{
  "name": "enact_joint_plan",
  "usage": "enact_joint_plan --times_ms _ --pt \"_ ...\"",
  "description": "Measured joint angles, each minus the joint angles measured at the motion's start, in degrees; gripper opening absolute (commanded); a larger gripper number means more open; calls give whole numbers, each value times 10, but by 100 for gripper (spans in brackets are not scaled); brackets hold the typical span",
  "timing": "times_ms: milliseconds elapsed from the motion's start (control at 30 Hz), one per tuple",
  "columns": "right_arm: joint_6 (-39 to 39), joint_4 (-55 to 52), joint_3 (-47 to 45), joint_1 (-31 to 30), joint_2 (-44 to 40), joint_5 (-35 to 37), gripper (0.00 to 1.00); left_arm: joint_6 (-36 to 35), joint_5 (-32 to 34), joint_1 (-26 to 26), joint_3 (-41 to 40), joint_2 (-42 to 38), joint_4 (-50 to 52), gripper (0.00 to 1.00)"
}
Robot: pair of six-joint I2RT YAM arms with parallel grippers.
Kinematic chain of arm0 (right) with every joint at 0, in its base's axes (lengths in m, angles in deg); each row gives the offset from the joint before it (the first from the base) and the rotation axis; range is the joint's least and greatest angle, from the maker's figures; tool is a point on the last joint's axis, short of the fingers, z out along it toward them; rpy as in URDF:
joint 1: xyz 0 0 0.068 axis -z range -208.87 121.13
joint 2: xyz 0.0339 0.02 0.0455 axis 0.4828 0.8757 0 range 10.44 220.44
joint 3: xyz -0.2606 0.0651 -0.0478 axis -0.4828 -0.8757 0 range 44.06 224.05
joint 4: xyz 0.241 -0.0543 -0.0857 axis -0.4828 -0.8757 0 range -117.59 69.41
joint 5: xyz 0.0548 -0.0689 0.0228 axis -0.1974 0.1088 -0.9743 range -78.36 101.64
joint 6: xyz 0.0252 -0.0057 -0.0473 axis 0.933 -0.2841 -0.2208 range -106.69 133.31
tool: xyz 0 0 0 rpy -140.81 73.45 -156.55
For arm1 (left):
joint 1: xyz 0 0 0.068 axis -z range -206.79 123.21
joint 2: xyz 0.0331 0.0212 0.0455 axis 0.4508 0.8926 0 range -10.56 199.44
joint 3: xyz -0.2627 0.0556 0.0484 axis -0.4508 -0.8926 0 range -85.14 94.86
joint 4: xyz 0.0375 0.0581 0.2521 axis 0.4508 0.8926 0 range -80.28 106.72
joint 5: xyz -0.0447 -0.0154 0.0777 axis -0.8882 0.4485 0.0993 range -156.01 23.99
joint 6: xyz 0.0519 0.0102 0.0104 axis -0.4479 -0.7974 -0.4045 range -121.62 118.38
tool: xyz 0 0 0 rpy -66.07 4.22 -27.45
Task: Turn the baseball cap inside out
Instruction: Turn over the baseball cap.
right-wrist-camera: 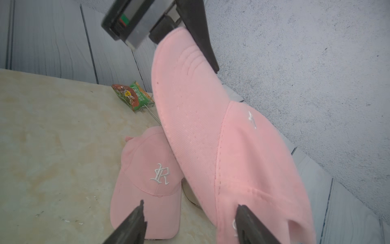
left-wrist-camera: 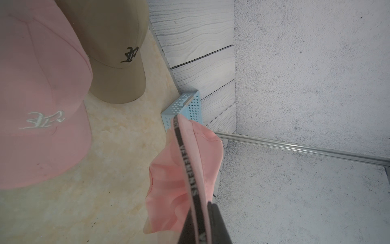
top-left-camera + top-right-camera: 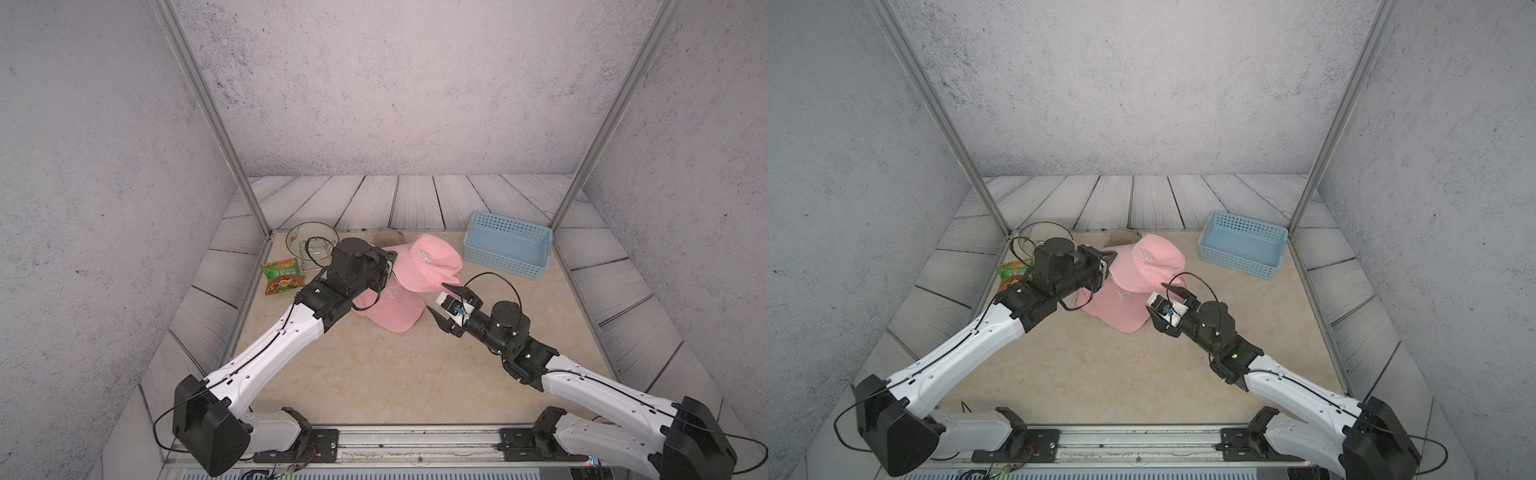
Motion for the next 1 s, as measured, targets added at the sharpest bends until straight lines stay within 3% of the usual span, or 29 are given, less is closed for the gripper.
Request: enact_joint_plan --times_ms 133,300,367,433,467,533,600,700,800,900,1000 --pt "-21 28 0 -9 23 50 69 16 0 5 0 0 0 0" --pt "-26 68 1 -12 40 121 59 29 1 11 0 0 -1 0" --pt "-27 73 7 -13 46 138 46 33 1 13 -2 0 -5 0" --pt "-26 78 11 -13 51 154 26 33 2 13 -6 0 -12 0" --pt "-24 80 12 -13 53 163 15 33 3 14 -9 0 -19 9" --pt "-21 79 13 -15 53 175 0 22 0 14 -14 2 -37 42" --pt "-16 67 18 -14 53 190 0 -3 -3 17 -18 5 -55 59" --pt "3 10 37 -9 53 205 0 -64 -5 19 -17 18 -74 71" --pt "31 -67 65 -1 52 194 0 -158 7 20 -17 29 -79 75" --pt "69 -153 98 17 45 161 0 -300 20 20 -17 30 -90 76" --pt "106 -234 136 42 36 130 0 -462 21 20 -27 12 -113 86"
